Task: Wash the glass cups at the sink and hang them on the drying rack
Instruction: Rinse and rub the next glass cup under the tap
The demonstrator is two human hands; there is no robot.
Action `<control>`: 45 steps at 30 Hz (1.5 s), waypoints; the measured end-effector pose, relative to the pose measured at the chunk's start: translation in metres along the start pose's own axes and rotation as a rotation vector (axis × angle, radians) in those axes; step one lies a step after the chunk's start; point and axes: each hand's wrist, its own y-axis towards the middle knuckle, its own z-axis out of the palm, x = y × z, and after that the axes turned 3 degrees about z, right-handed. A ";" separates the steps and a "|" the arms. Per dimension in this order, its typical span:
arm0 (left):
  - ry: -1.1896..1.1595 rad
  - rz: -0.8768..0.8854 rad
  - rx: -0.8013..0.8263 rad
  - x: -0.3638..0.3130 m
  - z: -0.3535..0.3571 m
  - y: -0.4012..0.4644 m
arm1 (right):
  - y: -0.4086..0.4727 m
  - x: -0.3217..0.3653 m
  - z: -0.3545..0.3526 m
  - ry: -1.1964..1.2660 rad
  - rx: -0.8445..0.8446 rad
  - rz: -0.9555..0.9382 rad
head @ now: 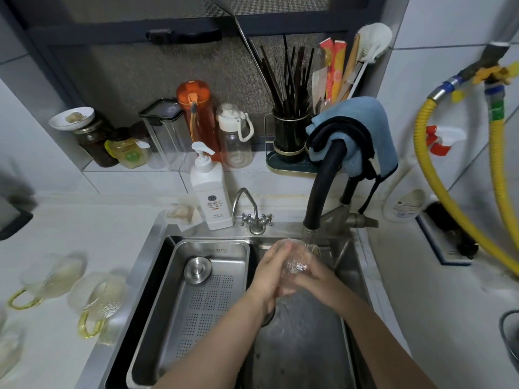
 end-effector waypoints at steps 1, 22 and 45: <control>0.011 -0.014 -0.003 -0.001 0.002 -0.001 | 0.002 0.000 0.000 0.013 -0.005 0.004; 0.004 -0.071 -0.047 -0.004 -0.004 0.017 | 0.013 0.009 -0.016 -0.156 0.010 -0.052; 0.036 -0.081 0.017 0.015 -0.015 0.005 | -0.006 -0.043 0.011 -0.075 -0.406 -0.061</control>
